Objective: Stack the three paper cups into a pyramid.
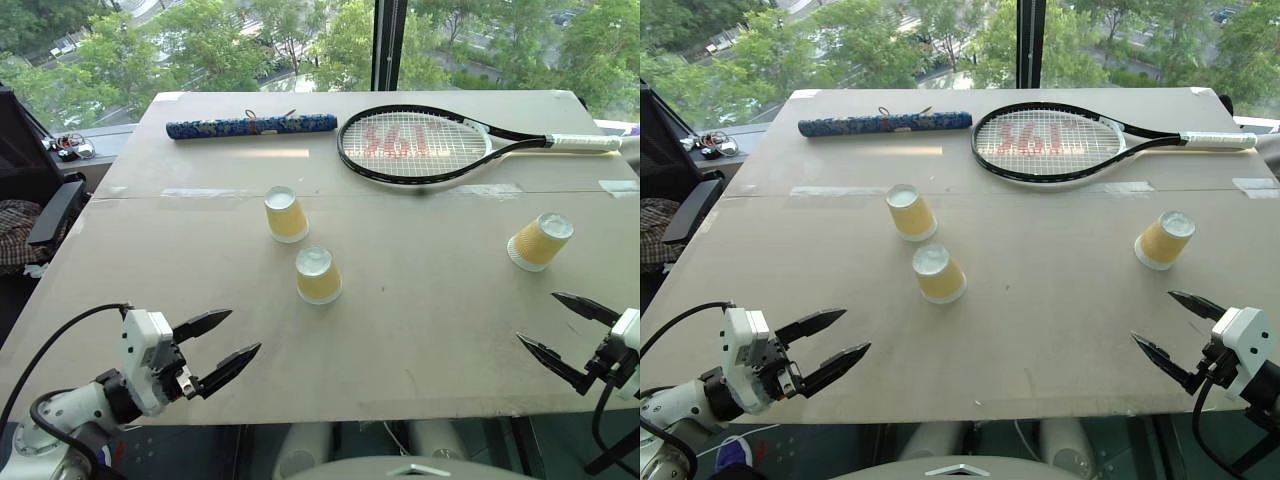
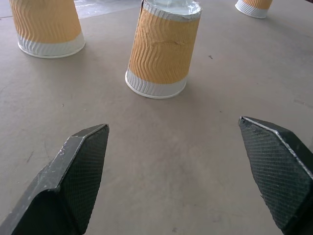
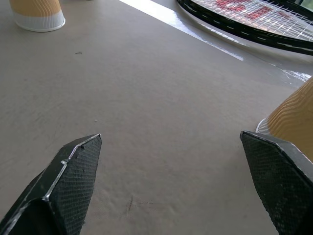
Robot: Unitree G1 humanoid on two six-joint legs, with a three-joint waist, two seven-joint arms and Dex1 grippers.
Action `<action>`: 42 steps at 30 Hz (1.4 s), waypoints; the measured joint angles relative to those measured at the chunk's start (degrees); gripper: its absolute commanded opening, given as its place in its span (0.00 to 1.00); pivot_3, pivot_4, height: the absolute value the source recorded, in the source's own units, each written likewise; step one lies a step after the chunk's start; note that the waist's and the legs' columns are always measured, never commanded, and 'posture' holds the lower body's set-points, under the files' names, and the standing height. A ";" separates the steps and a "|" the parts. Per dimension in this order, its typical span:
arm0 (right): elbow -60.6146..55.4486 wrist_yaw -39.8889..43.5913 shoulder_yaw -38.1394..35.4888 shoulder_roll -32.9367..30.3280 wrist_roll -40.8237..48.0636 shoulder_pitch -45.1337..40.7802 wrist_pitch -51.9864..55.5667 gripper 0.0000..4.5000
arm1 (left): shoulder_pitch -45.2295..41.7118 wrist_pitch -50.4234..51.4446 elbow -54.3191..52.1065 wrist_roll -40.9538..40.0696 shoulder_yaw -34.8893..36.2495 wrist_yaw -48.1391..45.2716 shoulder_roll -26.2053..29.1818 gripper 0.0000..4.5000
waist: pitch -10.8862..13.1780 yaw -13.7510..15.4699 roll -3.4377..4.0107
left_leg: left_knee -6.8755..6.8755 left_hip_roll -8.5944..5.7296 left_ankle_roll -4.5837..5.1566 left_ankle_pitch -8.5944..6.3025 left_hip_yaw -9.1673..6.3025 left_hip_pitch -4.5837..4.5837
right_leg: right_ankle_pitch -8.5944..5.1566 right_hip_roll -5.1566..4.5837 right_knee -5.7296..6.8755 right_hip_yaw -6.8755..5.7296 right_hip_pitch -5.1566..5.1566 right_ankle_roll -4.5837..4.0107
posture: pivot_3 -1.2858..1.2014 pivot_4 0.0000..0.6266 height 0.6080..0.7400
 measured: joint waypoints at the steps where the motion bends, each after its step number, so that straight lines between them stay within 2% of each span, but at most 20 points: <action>1: 0.00 -0.01 0.00 0.00 -0.01 -0.06 0.00 1.00 | -0.10 -0.03 0.01 0.02 -0.01 0.00 0.01 0.97 | 0.00 0.05 0.00 | -0.05 0.00 0.00 0.00 0.00 0.00 | 0.00 -0.01 -0.02 0.00 -0.01 0.00 | 0.52 0.24 1.00; 6: -1.90 -0.31 2.72 -1.24 1.67 -4.80 2.54 1.00 | -8.46 2.56 -0.30 -0.23 -3.04 2.35 1.37 0.97 | 0.04 0.28 0.09 | -0.09 0.00 -0.04 0.03 -0.01 0.05 | 0.05 0.00 0.02 -0.02 -0.01 -0.07 | 0.52 0.24 1.00; 13: -6.50 3.08 6.03 -2.24 4.89 -4.50 3.50 1.00 | -15.38 4.86 -0.15 0.32 -7.44 3.95 2.50 0.97 | 0.05 0.67 0.12 | -0.16 -0.01 -0.22 0.13 -0.06 0.00 | 0.05 0.01 -0.01 -0.10 -0.08 -0.04 | 0.52 0.24 1.00; 22: -10.45 4.95 10.44 -2.92 7.14 -4.98 4.79 1.00 | -25.70 3.69 7.27 5.77 -16.60 3.87 2.54 0.97 | 0.06 0.84 0.11 | -0.16 -0.02 -0.22 0.13 -0.10 0.00 | 0.06 0.01 0.00 -0.15 -0.07 -0.04 | 0.52 0.24 1.00; 28: -12.48 5.07 10.98 -2.83 7.42 -3.13 4.76 1.00 | -32.18 0.49 13.20 9.61 -22.90 3.09 -0.01 0.97 | 0.07 0.88 0.10 | -0.15 -0.03 -0.25 0.15 -0.14 -0.01 | 0.07 0.01 0.02 -0.19 -0.07 -0.03 | 0.52 0.24 1.00; 30: -12.89 4.69 10.94 -2.75 7.40 -2.90 4.72 1.00 | -33.43 -0.62 14.95 10.14 -24.36 2.20 -0.66 0.85 | 0.06 0.88 0.11 | -0.16 -0.03 -0.25 0.15 -0.14 0.00 | 0.07 0.01 0.02 -0.18 -0.06 -0.02 | 0.52 0.24 1.00; 35: -13.93 2.71 10.84 -1.85 7.28 -2.25 4.67 1.00 | -38.09 -5.24 21.69 12.41 -27.52 -0.30 -3.40 0.42 | 0.06 0.89 0.10 | -0.14 -0.03 -0.30 0.18 -0.16 0.00 | 0.07 0.02 0.03 -0.22 -0.06 -0.02 | 0.52 0.24 1.00; 36: -14.02 2.51 10.83 -1.76 7.26 -2.20 4.67 1.00 | -38.45 -5.61 22.14 12.50 -27.60 -0.61 -3.40 0.38 | 0.06 0.89 0.10 | -0.14 -0.03 -0.30 0.18 -0.16 0.00 | 0.07 0.02 0.03 -0.22 -0.06 -0.02 | 0.52 0.24 1.00; 42: -14.66 -0.50 9.13 -0.08 6.73 0.41 4.41 1.00 | -43.50 -8.43 27.36 13.84 -29.42 -3.90 -4.89 0.38 | 0.07 1.08 0.09 | -0.12 -0.07 -0.31 0.18 -0.19 -0.04 | 0.07 0.00 0.04 -0.25 -0.06 0.00 | 0.52 0.24 1.00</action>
